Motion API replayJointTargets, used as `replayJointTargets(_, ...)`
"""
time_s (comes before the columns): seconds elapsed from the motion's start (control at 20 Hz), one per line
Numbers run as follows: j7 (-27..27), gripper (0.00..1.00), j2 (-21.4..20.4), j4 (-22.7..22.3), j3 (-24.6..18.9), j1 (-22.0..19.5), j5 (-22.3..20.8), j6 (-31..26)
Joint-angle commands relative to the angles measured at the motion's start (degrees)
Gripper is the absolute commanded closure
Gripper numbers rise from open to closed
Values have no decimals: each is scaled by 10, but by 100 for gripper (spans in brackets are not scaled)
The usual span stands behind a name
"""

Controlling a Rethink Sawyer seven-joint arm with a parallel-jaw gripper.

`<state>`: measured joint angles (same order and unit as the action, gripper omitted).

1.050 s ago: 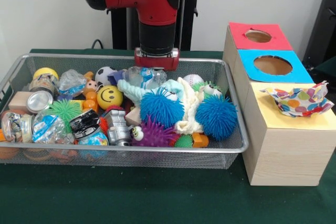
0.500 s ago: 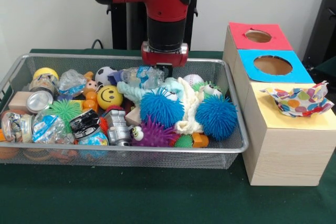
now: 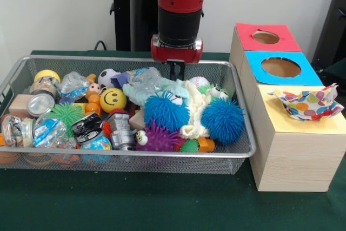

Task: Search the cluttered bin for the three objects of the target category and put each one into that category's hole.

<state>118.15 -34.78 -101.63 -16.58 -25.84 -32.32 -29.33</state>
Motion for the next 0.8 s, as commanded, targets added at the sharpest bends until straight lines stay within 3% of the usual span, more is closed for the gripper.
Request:
replayJointTargets(0.05, -63, 100, 47, 157, -48, 16, -11, -38)
replayJointTargets(0.3, -51, 100, 65, 200, -39, 34, -9, -44)
replayJointTargets(0.55, -76, 100, -2, 165, -53, 23, 20, -88)
replayJointTargets(0.8, -124, 100, -44, 150, -74, -6, 30, -131)
